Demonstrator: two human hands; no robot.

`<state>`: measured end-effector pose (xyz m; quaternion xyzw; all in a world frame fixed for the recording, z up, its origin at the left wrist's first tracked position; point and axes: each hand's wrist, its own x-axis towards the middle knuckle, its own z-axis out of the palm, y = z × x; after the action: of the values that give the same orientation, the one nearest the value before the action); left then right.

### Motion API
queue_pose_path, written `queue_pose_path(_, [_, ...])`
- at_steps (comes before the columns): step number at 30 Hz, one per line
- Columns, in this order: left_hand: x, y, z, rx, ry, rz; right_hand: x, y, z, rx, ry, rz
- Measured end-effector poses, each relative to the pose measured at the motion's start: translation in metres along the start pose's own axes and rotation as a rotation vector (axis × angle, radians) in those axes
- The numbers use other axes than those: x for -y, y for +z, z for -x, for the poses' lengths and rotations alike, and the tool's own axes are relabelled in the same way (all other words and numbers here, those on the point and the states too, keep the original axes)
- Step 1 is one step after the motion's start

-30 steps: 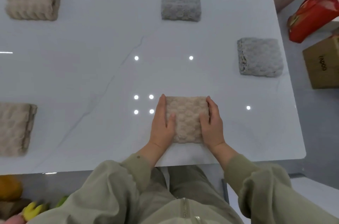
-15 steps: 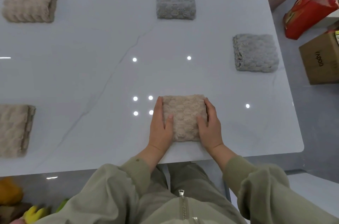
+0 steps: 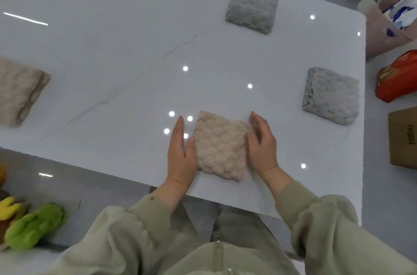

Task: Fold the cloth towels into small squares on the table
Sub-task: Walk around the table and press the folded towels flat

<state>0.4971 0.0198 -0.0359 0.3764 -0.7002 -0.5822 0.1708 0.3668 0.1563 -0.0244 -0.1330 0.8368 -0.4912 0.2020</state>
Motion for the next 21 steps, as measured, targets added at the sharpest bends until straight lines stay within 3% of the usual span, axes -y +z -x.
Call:
queue_pose_path(9, [-0.001,0.080,0.063,-0.676,-0.121,0.170,0.003,-0.020,-0.078,0.555,-0.263,0.132])
queue_pose_path(16, [-0.014,0.116,0.060,-0.863,-0.205,0.186,0.030,0.011,-0.094,0.830,-0.342,0.173])
queue_pose_path(21, [-0.019,0.127,0.046,-0.885,-0.187,0.196,0.034,0.018,-0.090,0.940,-0.315,0.140])
